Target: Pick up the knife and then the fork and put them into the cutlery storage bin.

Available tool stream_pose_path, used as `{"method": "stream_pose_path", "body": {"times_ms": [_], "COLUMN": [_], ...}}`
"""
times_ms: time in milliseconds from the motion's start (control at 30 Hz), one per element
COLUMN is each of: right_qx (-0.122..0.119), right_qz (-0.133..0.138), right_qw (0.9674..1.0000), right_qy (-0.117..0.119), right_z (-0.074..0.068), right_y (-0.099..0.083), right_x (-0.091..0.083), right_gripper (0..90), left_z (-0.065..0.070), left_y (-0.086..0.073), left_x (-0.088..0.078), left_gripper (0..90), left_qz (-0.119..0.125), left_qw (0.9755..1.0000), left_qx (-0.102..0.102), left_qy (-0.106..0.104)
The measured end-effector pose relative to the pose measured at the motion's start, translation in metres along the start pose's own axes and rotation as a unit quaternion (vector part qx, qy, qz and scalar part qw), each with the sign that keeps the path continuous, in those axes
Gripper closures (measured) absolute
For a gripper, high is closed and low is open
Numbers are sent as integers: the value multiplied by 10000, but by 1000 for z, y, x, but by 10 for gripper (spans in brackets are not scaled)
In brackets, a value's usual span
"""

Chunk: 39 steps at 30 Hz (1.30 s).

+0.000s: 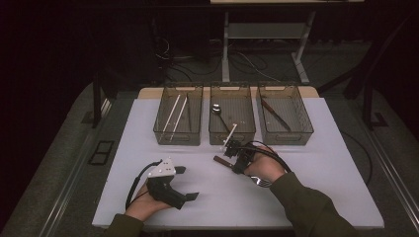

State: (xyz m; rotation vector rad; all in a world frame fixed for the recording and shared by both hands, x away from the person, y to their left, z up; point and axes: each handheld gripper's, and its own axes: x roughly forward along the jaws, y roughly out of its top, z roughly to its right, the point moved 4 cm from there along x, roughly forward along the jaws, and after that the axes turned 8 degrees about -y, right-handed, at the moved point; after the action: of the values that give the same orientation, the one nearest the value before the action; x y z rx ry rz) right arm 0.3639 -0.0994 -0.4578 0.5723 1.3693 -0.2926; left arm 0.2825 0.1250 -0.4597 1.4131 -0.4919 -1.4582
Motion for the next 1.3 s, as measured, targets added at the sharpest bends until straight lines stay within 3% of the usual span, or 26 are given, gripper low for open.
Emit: {"method": "stream_pose_path", "body": {"times_ms": [300,567,800,1033,1300], "right_qx": [142,304,496,713,944], "right_qz": [446,988,1494,2075,2564], "right_qw": [9986,9940,9864,9745,9606], "right_qy": [235,356,468,468,511], "right_z": [7,18,24,33,44], "right_y": [-8,-18,-30,-46,-61], "right_x": [-8,-20,-29,-39,-48], "right_gripper": [771,772,771,771,770], "left_z": [0,-1,0,-1,-3], "left_y": [0,0,0,0,-1], "left_x": [0,0,0,-1,-2], "left_gripper": [0,0,0,0,0], "left_qz": [-2,6,17,42,65], "left_qw": [10000,10000,10000,10000,9999], "left_qx": [-1,-4,-7,-2,-19], "left_qy": [7,2,6,23,80]}}
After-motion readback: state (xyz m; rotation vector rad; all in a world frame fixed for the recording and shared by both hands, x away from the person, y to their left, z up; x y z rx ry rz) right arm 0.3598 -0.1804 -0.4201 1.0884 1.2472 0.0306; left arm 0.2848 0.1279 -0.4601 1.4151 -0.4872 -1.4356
